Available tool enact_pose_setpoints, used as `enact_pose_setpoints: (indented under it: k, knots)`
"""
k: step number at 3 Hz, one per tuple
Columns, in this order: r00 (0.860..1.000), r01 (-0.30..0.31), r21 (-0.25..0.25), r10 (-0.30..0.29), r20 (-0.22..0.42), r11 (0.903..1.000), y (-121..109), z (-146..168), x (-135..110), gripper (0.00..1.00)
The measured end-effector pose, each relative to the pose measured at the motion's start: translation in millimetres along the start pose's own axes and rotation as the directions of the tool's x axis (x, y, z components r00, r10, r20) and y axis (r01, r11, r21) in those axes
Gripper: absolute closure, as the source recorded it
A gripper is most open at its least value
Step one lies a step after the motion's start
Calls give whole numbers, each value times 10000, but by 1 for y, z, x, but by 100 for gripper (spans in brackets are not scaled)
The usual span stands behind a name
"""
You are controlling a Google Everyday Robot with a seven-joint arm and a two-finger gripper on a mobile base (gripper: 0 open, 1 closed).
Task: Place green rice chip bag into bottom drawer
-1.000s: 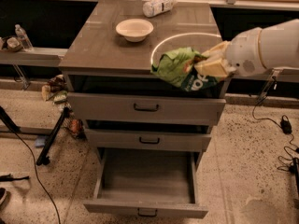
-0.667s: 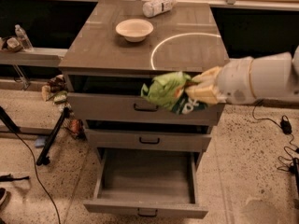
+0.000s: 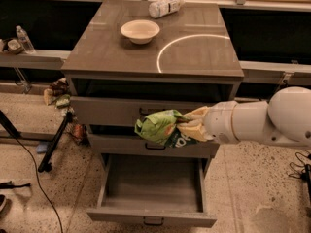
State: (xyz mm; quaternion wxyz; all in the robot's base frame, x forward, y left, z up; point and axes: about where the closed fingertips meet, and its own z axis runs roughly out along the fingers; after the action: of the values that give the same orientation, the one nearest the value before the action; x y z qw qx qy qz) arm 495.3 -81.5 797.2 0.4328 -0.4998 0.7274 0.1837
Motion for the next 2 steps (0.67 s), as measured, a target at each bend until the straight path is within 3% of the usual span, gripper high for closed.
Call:
enact_pose_setpoints:
  k: [2]
  knots:
    - [9996, -279, -127, 280, 96, 9995, 7, 11, 4, 100]
